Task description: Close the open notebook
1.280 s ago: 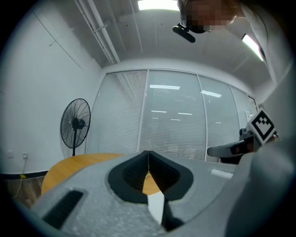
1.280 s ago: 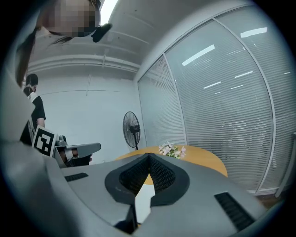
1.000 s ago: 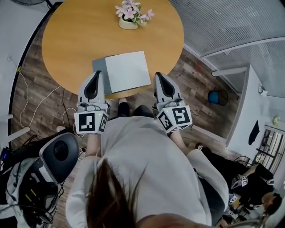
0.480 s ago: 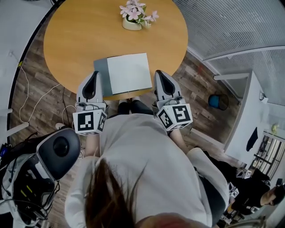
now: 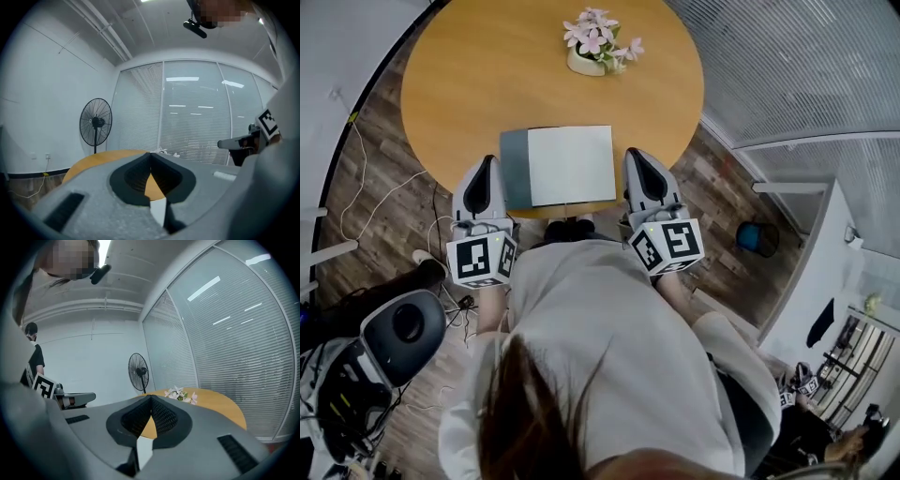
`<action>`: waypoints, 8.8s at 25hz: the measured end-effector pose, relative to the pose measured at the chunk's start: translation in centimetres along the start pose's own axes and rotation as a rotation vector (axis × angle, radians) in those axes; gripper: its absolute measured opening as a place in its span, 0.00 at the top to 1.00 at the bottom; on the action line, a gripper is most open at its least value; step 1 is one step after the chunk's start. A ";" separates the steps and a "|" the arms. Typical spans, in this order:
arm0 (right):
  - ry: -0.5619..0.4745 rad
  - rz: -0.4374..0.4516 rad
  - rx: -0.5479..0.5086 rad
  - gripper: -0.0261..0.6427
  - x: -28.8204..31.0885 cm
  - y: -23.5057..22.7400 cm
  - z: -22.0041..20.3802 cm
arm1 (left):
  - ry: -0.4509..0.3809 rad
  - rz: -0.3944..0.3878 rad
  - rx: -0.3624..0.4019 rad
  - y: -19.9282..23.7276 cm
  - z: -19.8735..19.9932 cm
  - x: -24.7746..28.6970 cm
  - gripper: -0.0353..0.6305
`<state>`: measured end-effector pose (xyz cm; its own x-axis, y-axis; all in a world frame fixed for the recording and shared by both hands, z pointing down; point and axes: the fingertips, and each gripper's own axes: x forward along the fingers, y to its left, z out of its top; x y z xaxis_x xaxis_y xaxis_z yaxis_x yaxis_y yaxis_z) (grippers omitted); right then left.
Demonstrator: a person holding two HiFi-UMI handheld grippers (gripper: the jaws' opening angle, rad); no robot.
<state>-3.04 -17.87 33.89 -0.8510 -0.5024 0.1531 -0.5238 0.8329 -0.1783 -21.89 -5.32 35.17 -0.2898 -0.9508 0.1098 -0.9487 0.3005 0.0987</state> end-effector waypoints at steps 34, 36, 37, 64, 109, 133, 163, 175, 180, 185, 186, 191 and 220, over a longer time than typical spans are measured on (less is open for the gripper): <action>0.196 0.069 -0.016 0.96 1.3 2.0 -5.4 | 0.475 0.065 -0.261 2.6 -17.5 -4.1 0.65; 0.216 0.068 -0.011 0.96 1.3 2.2 -6.2 | 0.511 0.064 -0.284 2.7 -19.3 -4.0 0.62; 0.227 0.068 -0.008 0.96 1.3 2.3 -6.6 | 0.523 0.067 -0.294 2.8 -20.2 -4.0 0.62; 0.298 0.050 0.045 0.96 1.1 3.2 -9.6 | 0.713 0.108 -0.376 0.6 -28.2 -3.8 0.51; 0.136 -0.204 0.153 0.96 -6.6 -3.0 -7.1 | 0.571 -0.337 -0.248 -10.5 -15.1 -0.9 0.88; 0.109 -0.391 0.229 0.96 -11.1 -7.9 -8.5 | 0.719 -0.610 -0.116 -21.3 -19.8 3.9 0.89; 0.144 -0.409 0.254 0.96 -11.8 -9.4 -9.5 | 0.894 -0.599 0.003 -24.2 -29.1 5.0 0.92; 0.139 -0.408 0.241 0.96 -12.2 -9.3 -9.2 | 0.894 -0.593 0.003 -24.2 -29.1 4.8 0.92; 0.137 -0.414 0.236 0.96 -12.2 -9.3 -9.1 | 0.895 -0.595 0.001 -24.1 -29.1 4.7 0.92; 0.138 -0.416 0.233 0.96 -11.9 -9.3 -8.9 | 0.896 -0.597 0.002 -24.1 -29.0 4.9 0.92; 0.139 -0.411 0.231 0.96 -11.8 -9.3 -8.9 | 0.894 -0.597 0.002 -24.1 -28.9 5.0 0.92; 0.140 -0.413 0.231 0.96 -11.5 -9.1 -8.9 | 0.863 -0.598 -0.011 -23.9 -27.7 5.5 0.92; 0.065 -0.265 0.097 0.96 -6.4 -7.3 -3.2 | 0.315 -0.467 -0.079 -17.2 -7.0 9.8 0.92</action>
<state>6.32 -20.04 37.29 -0.6815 -0.6809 0.2682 -0.7313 0.6471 -0.2155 -7.55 -19.30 41.43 0.2214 -0.9192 0.3256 -0.9512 -0.1300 0.2797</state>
